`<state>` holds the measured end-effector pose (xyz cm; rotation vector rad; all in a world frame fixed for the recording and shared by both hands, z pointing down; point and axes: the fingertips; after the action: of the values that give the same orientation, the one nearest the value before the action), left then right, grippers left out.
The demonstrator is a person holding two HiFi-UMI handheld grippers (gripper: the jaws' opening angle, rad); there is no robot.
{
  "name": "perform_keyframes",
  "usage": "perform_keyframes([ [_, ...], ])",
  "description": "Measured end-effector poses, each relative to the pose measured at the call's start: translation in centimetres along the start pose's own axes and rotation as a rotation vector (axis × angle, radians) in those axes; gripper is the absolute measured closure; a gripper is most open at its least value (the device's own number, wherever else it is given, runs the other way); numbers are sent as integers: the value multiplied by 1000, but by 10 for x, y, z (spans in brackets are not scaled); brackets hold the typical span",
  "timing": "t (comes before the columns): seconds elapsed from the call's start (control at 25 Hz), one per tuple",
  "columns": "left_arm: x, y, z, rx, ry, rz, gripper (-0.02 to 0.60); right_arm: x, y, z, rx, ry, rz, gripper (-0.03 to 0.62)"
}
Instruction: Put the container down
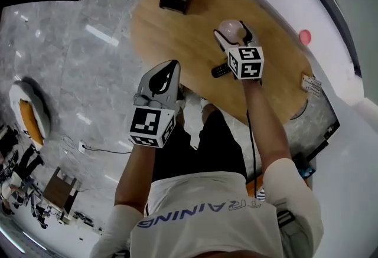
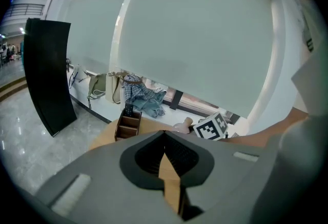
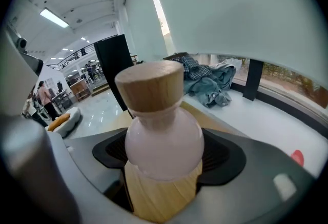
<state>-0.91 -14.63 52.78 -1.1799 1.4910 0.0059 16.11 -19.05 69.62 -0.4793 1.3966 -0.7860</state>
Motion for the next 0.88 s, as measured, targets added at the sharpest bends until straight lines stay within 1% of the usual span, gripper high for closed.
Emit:
perform_keyframes([
  [0.16, -30, -2, -16, 18, 12, -30, 583, -24, -60, -3, -4, 34, -50, 184],
  [0.28, -52, 3, -20, 44, 40, -62, 583, -47, -87, -2, -3, 80, -109, 184],
  [0.4, -67, 5, -28, 74, 70, -77, 583, -57, -110, 1, 2, 126, -141, 184],
  [0.56, -83, 15, -40, 98, 108, -88, 583, -65, -129, -7, 8, 185, -169, 184],
  [0.64, -86, 17, -45, 101, 114, -94, 583, -65, -135, -10, 12, 209, -176, 184],
  [0.88, -85, 22, -57, 117, 129, -85, 583, -62, -140, -14, 8, 229, -159, 183],
])
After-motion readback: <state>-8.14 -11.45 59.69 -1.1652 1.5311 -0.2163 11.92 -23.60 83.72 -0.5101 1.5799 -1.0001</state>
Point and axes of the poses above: the fingertips, and each gripper's own axes: y backward along the fingers, z to its right, x out of its top, and after that the axes turned 4 degrees about -x, right-handed
